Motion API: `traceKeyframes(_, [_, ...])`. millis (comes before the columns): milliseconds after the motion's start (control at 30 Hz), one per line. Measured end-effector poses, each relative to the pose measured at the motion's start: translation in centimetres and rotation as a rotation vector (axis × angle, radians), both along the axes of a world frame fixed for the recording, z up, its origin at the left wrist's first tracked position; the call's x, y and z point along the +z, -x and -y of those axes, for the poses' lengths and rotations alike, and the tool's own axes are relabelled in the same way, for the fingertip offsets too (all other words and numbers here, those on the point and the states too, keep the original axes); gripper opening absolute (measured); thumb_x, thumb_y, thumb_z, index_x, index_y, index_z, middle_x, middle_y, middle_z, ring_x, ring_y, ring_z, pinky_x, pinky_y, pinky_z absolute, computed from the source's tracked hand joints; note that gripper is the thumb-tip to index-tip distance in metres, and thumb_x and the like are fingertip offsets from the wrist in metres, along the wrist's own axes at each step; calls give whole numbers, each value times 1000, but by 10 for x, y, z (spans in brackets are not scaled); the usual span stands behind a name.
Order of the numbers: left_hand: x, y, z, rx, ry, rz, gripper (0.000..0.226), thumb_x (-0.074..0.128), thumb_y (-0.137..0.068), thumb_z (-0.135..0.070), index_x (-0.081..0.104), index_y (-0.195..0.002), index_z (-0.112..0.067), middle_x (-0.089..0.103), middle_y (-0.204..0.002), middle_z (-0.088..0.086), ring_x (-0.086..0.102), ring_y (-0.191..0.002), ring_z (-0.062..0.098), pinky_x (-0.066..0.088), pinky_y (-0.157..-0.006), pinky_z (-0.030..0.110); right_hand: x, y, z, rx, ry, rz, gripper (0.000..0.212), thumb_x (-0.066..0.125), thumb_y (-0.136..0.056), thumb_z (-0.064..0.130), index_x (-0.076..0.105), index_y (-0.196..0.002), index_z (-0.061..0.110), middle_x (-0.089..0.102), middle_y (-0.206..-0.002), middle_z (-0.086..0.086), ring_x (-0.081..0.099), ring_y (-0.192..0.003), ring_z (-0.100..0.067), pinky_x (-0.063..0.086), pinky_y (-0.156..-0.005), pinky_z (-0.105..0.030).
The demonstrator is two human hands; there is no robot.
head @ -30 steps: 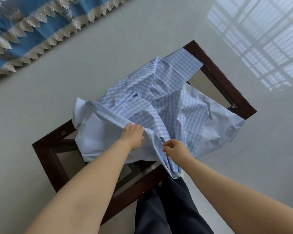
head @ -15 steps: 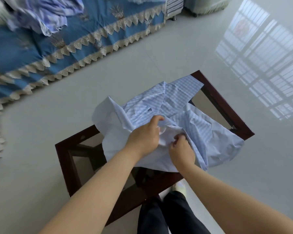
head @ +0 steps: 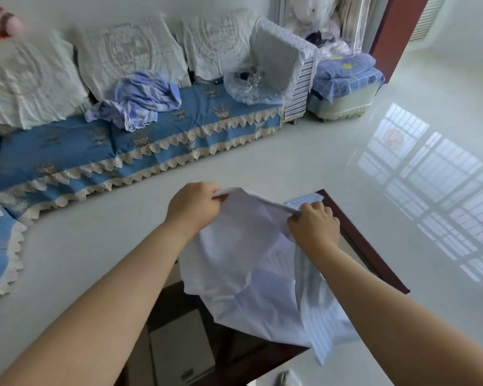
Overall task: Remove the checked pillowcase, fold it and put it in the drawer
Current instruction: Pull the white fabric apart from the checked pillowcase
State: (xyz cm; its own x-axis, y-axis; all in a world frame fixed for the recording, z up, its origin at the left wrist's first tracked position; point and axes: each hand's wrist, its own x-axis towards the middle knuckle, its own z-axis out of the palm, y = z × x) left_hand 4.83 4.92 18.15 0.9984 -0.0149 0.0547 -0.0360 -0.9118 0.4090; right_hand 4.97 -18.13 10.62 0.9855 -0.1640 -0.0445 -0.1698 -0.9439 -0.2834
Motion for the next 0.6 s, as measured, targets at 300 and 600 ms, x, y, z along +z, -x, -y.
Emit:
traceKeyframes(300, [105,-41,-35,561,518,484,26,45,-98,-23,62,-89,-5,56,-80,9,46,-76,26,31,-67,29,108,-62,26,-56,-194,162,17,44,-90,17,56,-103,16,58,-88,-7,51,-77,-28,39,-64,-31])
traceKeyframes(600, [76,-43,-44,621,811,149,18,53,-81,-28,57,-68,-16,61,-74,8,60,-77,31,44,-68,36,127,-56,22,22,-856,-11,12,59,-87,9,68,-79,7,56,-66,-6,50,-64,-18,39,-55,-26])
